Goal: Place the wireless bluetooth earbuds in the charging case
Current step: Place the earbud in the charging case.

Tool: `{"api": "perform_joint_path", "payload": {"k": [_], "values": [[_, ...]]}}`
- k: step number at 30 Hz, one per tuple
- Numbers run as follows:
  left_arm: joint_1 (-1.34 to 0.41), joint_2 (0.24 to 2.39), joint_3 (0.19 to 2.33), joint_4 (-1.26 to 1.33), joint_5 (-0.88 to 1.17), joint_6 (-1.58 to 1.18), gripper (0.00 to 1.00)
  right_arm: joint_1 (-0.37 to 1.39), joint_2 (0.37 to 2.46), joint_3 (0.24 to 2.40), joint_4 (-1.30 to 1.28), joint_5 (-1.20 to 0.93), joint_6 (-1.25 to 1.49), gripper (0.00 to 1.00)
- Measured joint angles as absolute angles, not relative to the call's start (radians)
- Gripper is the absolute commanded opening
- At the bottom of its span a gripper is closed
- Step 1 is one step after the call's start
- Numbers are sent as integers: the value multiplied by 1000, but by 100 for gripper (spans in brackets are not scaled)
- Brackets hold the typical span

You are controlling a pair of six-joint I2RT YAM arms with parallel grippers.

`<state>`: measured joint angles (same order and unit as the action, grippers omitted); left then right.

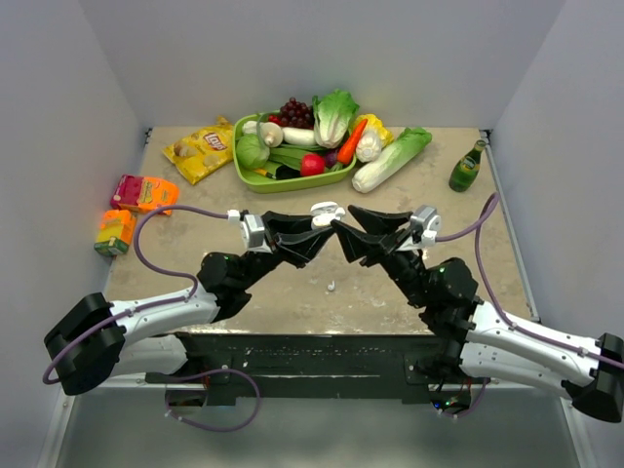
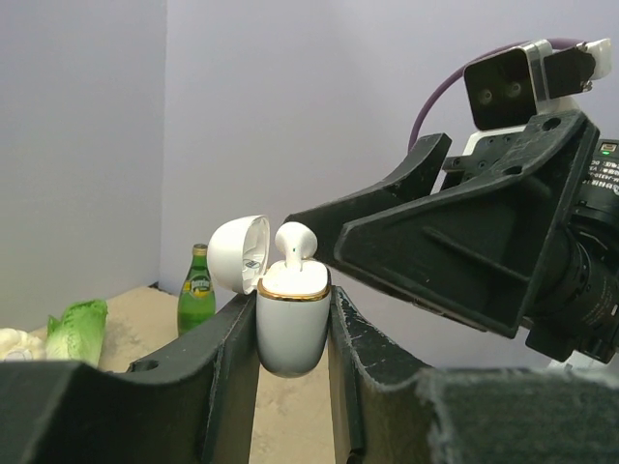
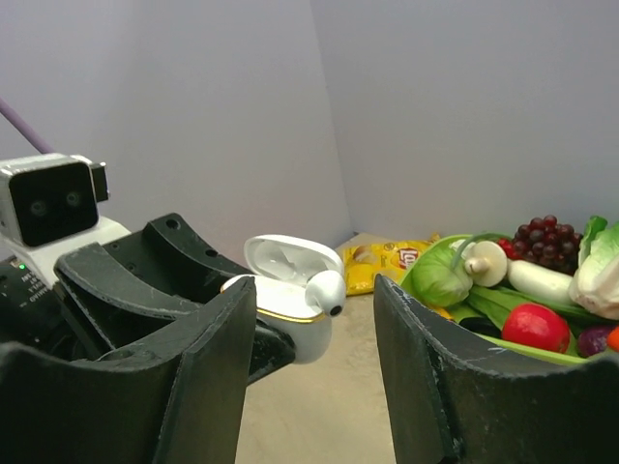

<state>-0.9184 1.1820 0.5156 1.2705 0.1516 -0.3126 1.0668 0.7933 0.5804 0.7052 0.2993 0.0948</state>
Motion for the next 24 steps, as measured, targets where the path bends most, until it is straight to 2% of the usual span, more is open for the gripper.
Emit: {"api": "perform_joint_path", "payload": {"k": [7, 13, 24], "values": [[-918, 1188, 516, 1271, 148, -311, 0, 1067, 759, 633, 644, 336, 139, 65], [-918, 1188, 515, 1271, 149, -309, 0, 1067, 743, 706, 537, 430, 173, 64], [-918, 1184, 412, 1272, 207, -216, 0, 1067, 779, 918, 79, 614, 237, 63]]}}
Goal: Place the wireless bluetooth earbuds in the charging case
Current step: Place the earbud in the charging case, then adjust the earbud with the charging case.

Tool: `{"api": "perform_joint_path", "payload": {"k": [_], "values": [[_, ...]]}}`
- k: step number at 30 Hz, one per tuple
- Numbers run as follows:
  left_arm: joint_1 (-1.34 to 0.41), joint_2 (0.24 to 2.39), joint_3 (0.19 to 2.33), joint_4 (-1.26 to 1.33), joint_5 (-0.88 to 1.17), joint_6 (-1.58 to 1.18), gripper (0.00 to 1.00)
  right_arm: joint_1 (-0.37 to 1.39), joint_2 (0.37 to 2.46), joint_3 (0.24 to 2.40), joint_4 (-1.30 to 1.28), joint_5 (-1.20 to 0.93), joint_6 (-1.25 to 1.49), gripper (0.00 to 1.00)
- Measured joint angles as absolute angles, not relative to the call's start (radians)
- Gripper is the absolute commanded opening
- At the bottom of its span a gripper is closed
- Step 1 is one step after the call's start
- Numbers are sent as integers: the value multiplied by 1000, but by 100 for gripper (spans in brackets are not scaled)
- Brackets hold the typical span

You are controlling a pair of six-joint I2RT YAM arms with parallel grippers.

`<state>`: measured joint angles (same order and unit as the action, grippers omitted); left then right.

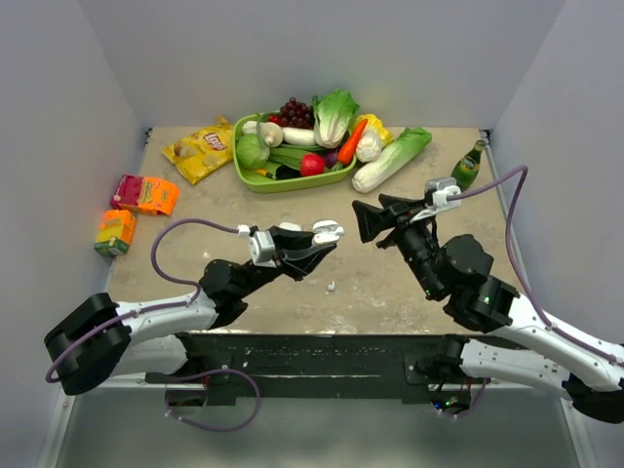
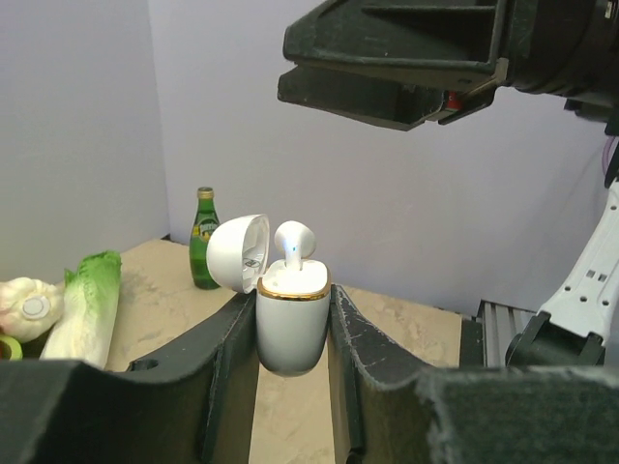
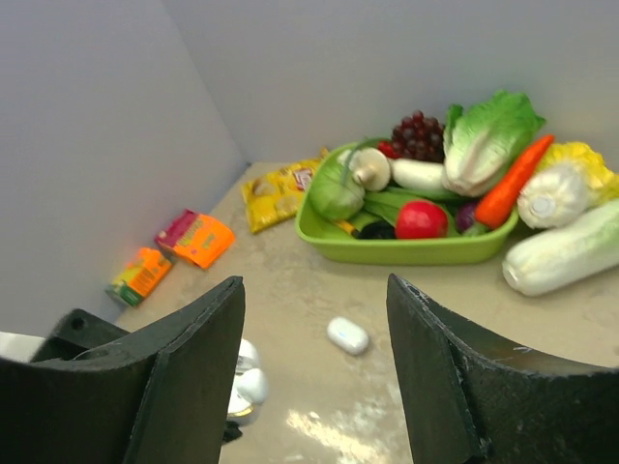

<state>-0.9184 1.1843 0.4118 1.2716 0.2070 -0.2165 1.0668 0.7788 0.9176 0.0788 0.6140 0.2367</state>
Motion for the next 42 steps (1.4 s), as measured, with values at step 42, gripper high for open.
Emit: {"api": "perform_joint_path", "payload": {"k": [42], "values": [[-918, 1151, 392, 1275, 201, -136, 0, 1069, 889, 1040, -329, 483, 293, 57]]}}
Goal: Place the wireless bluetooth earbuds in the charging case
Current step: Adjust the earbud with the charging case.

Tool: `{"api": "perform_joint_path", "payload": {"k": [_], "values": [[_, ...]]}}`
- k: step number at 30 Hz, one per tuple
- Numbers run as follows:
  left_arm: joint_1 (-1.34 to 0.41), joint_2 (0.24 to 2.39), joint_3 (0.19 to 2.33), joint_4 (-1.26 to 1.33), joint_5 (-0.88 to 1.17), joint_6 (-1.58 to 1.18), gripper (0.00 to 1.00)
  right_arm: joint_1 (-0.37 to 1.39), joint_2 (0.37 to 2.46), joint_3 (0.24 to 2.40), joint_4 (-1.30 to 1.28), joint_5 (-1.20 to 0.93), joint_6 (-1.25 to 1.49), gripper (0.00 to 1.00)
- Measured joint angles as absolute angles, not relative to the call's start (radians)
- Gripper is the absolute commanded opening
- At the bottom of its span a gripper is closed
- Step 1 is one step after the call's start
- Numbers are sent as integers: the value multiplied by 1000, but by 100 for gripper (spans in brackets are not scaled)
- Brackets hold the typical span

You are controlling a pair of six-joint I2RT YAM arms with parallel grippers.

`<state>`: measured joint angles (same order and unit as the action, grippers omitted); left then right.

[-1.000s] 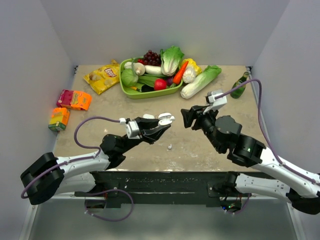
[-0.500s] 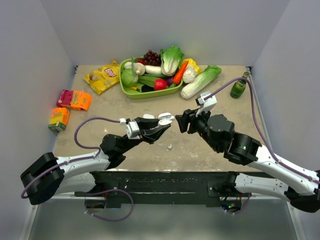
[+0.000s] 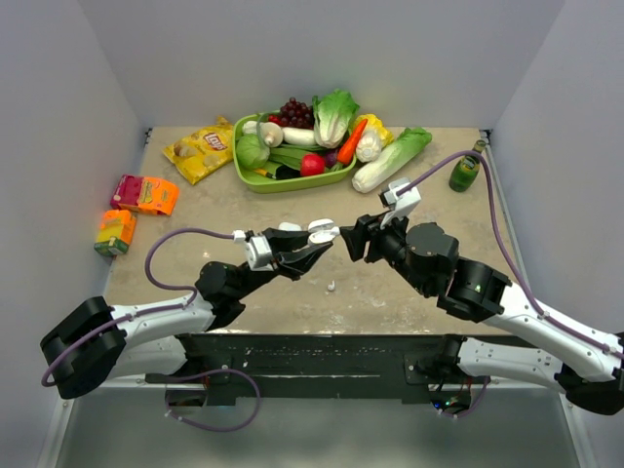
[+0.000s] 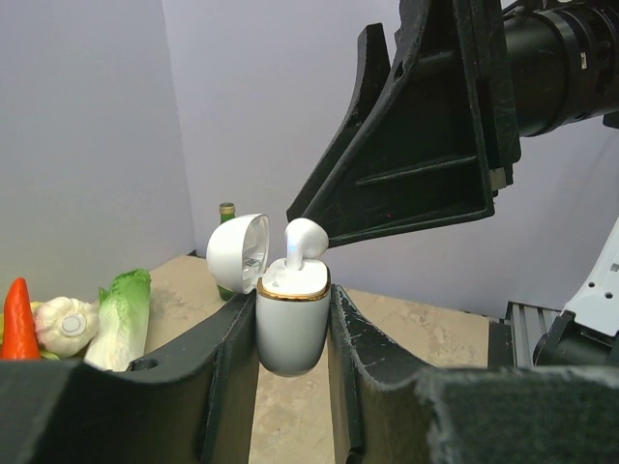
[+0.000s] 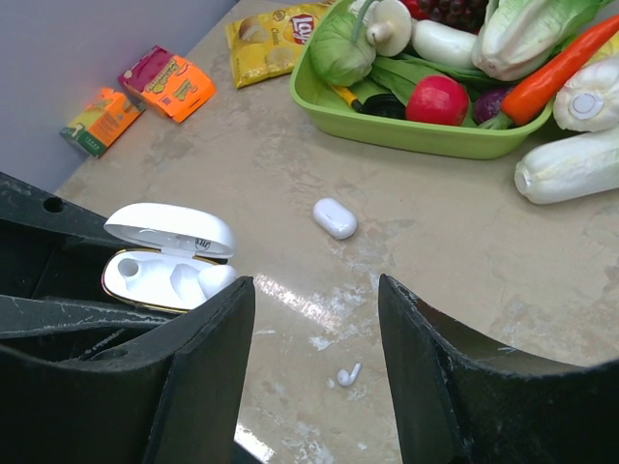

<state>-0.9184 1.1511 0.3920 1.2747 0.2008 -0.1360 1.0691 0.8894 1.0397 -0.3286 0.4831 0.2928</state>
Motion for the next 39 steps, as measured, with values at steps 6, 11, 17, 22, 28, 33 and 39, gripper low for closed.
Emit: {"api": "perform_joint_path", "payload": {"k": [6, 11, 17, 22, 28, 33, 39], "values": [[-918, 1151, 392, 1280, 195, -136, 0, 1074, 889, 1040, -329, 480, 293, 57], [-918, 1152, 392, 1292, 190, -135, 0, 1082, 883, 1040, -329, 479, 293, 57], [-916, 1156, 392, 1296, 171, -134, 0, 1097, 877, 1040, -328, 471, 294, 57], [-917, 1167, 392, 1291, 171, -134, 0, 1114, 877, 1040, -305, 442, 295, 58], [-917, 1169, 392, 1291, 171, -134, 0, 1114, 876, 1044, -298, 435, 295, 59], [-917, 1169, 392, 1291, 170, -131, 0, 1114, 847, 1044, -292, 434, 313, 61], [-917, 1169, 392, 1291, 170, -126, 0, 1114, 878, 1090, -292, 367, 393, 64]]}}
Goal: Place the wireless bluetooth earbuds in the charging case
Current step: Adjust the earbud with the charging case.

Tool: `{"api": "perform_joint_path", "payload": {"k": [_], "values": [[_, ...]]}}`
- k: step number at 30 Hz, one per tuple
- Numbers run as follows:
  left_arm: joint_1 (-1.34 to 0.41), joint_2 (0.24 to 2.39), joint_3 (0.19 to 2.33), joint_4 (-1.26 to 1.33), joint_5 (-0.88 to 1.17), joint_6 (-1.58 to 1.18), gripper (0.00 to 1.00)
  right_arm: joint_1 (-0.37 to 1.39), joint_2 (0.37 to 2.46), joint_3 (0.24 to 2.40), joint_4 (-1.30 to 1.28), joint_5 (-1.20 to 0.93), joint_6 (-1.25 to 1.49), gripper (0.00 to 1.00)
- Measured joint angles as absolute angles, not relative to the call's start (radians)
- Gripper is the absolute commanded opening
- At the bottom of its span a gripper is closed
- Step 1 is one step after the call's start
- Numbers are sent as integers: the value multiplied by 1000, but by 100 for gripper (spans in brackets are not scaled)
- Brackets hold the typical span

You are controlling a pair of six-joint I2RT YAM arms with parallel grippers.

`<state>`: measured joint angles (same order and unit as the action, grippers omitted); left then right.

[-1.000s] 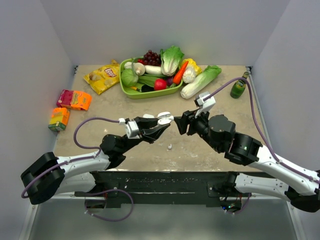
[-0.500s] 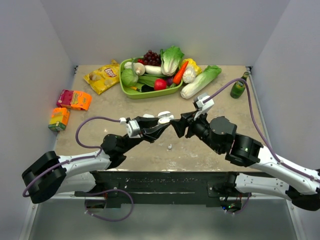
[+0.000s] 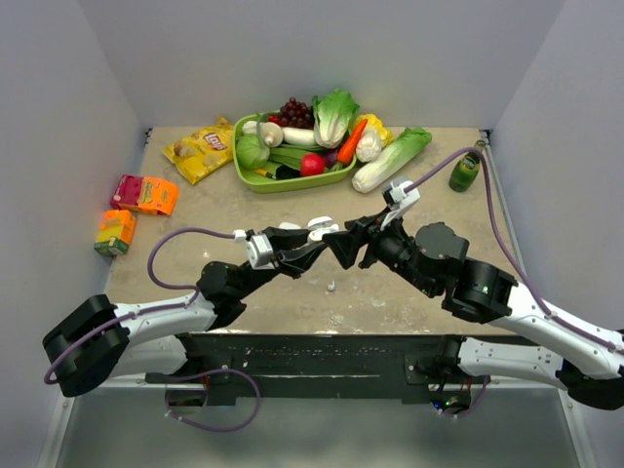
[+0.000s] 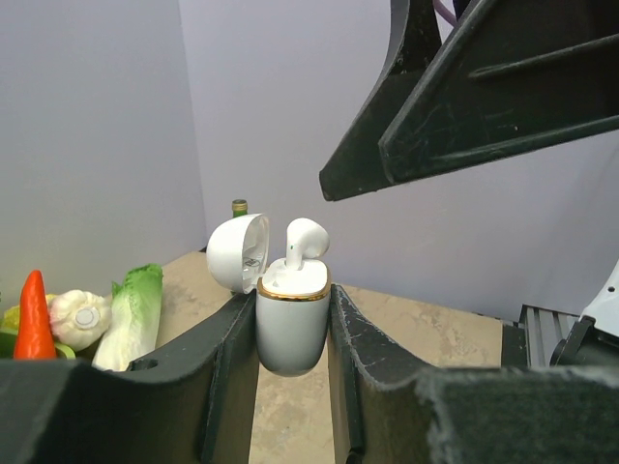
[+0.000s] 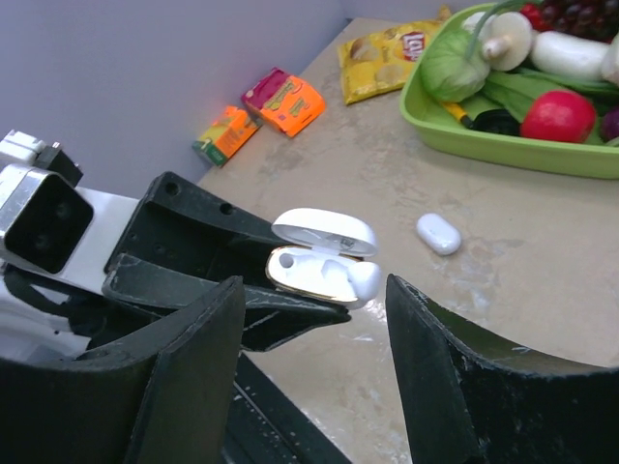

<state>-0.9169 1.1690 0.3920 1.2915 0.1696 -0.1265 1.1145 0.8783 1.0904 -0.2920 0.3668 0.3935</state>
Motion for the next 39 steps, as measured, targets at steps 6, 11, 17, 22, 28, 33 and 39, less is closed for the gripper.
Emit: {"api": "perform_joint_path", "payload": {"k": [6, 11, 17, 22, 28, 33, 39], "values": [[-917, 1169, 392, 1291, 169, -126, 0, 1116, 908, 1095, -308, 323, 453, 65], [-917, 1168, 392, 1291, 168, -121, 0, 1116, 907, 1095, -318, 323, 482, 65], [-917, 1168, 392, 1291, 168, -119, 0, 1116, 910, 1095, -322, 323, 496, 65], [-917, 1168, 392, 1291, 167, -118, 0, 1116, 920, 1095, -321, 322, 498, 65], [-916, 1168, 388, 1289, 159, -117, 0, 1115, 930, 1095, -320, 322, 498, 65], [-916, 1168, 388, 1290, 155, -117, 0, 1115, 930, 1095, -314, 316, 498, 65], [-916, 1168, 388, 1290, 153, -117, 0, 1115, 936, 1094, -281, 272, 499, 65]]}}
